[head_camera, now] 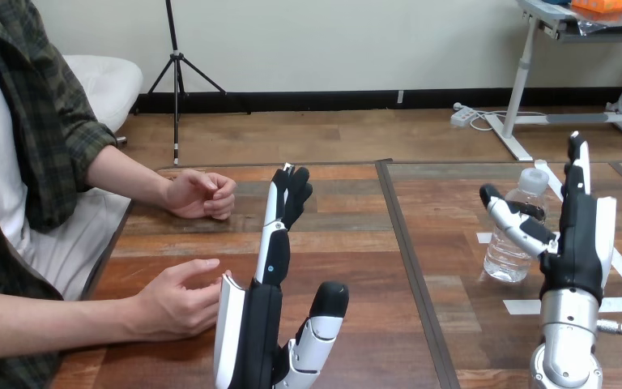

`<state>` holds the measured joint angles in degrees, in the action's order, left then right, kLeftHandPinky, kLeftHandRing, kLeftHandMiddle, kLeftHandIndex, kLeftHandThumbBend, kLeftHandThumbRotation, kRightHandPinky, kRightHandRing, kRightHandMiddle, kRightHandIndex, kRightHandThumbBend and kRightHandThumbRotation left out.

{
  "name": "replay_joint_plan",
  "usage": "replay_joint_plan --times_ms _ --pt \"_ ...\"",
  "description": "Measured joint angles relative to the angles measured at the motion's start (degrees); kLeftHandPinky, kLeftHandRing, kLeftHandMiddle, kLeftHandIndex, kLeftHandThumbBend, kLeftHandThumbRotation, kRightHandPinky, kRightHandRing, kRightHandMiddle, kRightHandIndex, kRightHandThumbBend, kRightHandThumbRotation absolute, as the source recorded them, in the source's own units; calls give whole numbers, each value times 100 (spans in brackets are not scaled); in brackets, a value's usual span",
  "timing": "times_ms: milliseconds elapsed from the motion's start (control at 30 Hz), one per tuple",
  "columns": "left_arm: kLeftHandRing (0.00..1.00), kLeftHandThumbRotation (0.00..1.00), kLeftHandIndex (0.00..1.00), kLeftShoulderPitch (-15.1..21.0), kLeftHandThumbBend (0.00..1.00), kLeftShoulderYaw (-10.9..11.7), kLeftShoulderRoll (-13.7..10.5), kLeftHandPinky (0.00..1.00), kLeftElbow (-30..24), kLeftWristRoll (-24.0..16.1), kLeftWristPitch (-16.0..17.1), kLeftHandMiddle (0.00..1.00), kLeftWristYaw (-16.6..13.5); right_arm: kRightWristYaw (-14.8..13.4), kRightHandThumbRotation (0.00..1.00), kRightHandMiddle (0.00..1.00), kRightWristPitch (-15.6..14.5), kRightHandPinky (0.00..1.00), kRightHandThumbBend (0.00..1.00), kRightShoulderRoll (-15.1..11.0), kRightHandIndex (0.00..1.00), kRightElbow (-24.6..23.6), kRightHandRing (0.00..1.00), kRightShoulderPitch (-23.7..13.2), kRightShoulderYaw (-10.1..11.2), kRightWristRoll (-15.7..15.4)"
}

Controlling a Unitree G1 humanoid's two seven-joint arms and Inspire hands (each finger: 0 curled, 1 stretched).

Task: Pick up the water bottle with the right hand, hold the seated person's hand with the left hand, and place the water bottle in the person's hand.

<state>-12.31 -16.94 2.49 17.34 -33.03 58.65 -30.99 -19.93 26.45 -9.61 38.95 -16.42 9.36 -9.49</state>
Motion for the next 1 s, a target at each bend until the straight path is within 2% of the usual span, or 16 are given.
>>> replay_joint_plan --times_ms 433,1000 --pt "93 100 100 -2 53 0 0 92 0 1 -2 96 1 -35 0 99 -280 96 63 -94 98 253 98 -18 -34 -101" --pt "93 100 100 -5 55 3 -1 90 -1 -47 -35 96 -29 -47 0 98 -439 94 63 -208 98 450 97 -140 -50 -176"
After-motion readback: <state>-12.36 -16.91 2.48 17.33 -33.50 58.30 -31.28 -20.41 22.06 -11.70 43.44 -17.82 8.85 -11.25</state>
